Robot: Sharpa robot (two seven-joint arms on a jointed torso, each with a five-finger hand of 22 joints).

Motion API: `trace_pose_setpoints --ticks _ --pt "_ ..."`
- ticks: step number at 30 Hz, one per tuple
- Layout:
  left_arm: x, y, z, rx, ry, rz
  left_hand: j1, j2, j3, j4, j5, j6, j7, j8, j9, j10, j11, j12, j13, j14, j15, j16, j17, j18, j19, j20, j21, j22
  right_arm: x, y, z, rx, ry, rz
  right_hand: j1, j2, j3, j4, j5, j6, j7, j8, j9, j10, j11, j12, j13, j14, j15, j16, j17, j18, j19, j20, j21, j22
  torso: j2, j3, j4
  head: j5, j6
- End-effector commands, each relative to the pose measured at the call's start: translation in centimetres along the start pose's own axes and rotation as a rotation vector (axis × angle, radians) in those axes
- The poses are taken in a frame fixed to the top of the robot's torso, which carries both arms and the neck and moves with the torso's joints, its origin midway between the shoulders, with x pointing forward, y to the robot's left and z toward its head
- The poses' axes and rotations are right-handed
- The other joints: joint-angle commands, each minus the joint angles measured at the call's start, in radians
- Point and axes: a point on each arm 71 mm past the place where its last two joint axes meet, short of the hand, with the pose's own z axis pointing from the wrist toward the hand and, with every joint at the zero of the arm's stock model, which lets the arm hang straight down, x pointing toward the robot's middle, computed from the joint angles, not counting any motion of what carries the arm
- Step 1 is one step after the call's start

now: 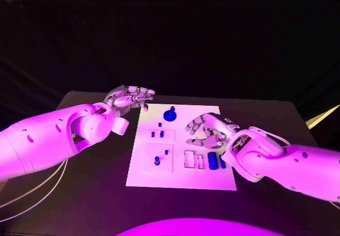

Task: Assemble the parts on the task board

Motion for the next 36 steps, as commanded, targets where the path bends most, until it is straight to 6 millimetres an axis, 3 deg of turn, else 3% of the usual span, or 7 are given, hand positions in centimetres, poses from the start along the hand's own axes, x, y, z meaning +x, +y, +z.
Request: trace_pose_setpoints --ticks 1,3,4,5,9,15,36 --pt "0.3 0.1 -0.1 0.0 0.007 -0.004 -0.024 0.003 0.003 -0.002 -0.001 -0.009 0.0 0.018 0.016 0.004 -0.006 0.01 0.014 0.012 -0.005 -0.008 0.015 -0.03 0.012 0.0 -0.01 -0.01 -1.3 -2.1 -1.1 0.124 0.024 0.069 -0.026 0.002 -0.037 -0.003 -0.005 -0.025 -0.009 0.059 0.02 0.127 -0.043 0.141 0.123 0.028 -0.016 0.016 0.013 -0.02 0.043 -0.023 0.065 0.115 -0.007 -0.0003 -0.0103 -0.023 0.005" --pt "0.3 0.1 -0.2 -0.001 0.006 -0.004 -0.024 0.003 0.003 -0.002 -0.001 -0.009 0.0 0.018 0.016 0.004 -0.006 0.01 0.014 0.012 -0.005 -0.008 0.015 -0.03 0.012 0.0 -0.01 -0.01 -1.8 -3.2 -1.9 0.177 0.045 0.075 -0.048 0.012 -0.066 0.0 -0.005 -0.007 -0.026 0.102 0.046 0.163 -0.06 0.388 0.389 0.043 -0.028 0.047 0.068 -0.035 0.059 -0.035 0.162 0.157 -0.007 0.0007 -0.0134 -0.032 0.007" --pt "0.3 0.2 -0.2 -0.002 0.005 -0.004 -0.024 0.003 0.003 -0.002 -0.001 -0.009 0.0 0.018 0.016 0.004 -0.006 0.01 0.014 0.012 -0.005 -0.008 0.015 -0.03 0.012 0.0 -0.01 -0.01 -2.0 -3.6 -2.2 0.2 0.056 0.071 -0.082 0.024 -0.089 -0.002 -0.002 -0.011 -0.032 0.122 0.063 0.238 -0.066 0.681 0.739 0.057 -0.032 0.083 0.134 -0.047 0.07 -0.039 0.235 0.188 -0.007 0.0017 -0.0161 -0.034 0.007" --pt "0.2 0.2 -0.2 -0.003 0.004 -0.005 -0.024 0.003 0.003 -0.002 -0.001 -0.009 0.0 0.018 0.016 0.004 -0.006 0.01 0.014 0.012 -0.005 -0.008 0.015 -0.03 0.012 0.0 -0.01 -0.01 -2.2 -4.0 -2.6 0.22 0.067 0.063 -0.091 0.032 -0.109 0.0 -0.002 -0.021 -0.033 0.142 0.083 0.252 -0.064 0.818 0.912 0.063 -0.031 0.104 0.174 -0.052 0.073 -0.042 0.27 0.204 -0.007 0.002 -0.0166 -0.036 0.007" --pt "0.3 0.3 -0.2 -0.005 0.004 -0.006 -0.024 0.003 0.003 -0.002 -0.001 -0.009 0.0 0.018 0.016 0.004 -0.006 0.01 0.014 0.012 -0.005 -0.008 0.015 -0.03 0.012 0.0 -0.01 -0.01 -2.3 -4.9 -3.8 0.273 0.093 0.015 -0.119 0.049 -0.163 0.004 -0.001 -0.032 -0.037 0.184 0.126 0.324 -0.066 0.998 1.155 0.079 -0.032 0.15 0.265 -0.065 0.085 -0.04 0.352 0.236 -0.01 0.0026 -0.02 -0.047 0.006" --pt "0.3 0.4 -0.2 -0.007 0.004 -0.007 -0.024 0.003 0.003 -0.002 -0.001 -0.009 0.0 0.018 0.016 0.004 -0.006 0.01 0.014 0.012 -0.005 -0.008 0.015 -0.03 0.012 0.0 -0.01 -0.01 -1.7 -5.4 -5.0 0.328 0.114 -0.05 -0.157 0.061 -0.214 0.006 -0.001 -0.042 -0.038 0.199 0.147 0.351 -0.066 1.043 1.223 0.088 -0.031 0.173 0.318 -0.073 0.092 -0.039 0.397 0.251 -0.014 0.0027 -0.0241 -0.051 0.002" --pt "0.2 0.6 -0.3 -0.01 0.005 -0.007 -0.016 0.002 0.006 -0.01 -0.001 -0.012 0.0 0.02 0.023 0.005 -0.007 0.01 0.017 0.013 -0.006 -0.012 0.02 -0.03 0.015 -0.002 -0.011 -0.011 1.9 -5.2 -5.2 0.367 0.188 -0.079 -0.184 0.078 -0.285 0.007 -0.001 -0.042 -0.04 0.213 0.163 0.353 -0.068 1.044 1.237 0.092 -0.032 0.184 0.343 -0.079 0.096 -0.039 0.426 0.259 -0.015 -0.0001 -0.0204 -0.044 -0.013"
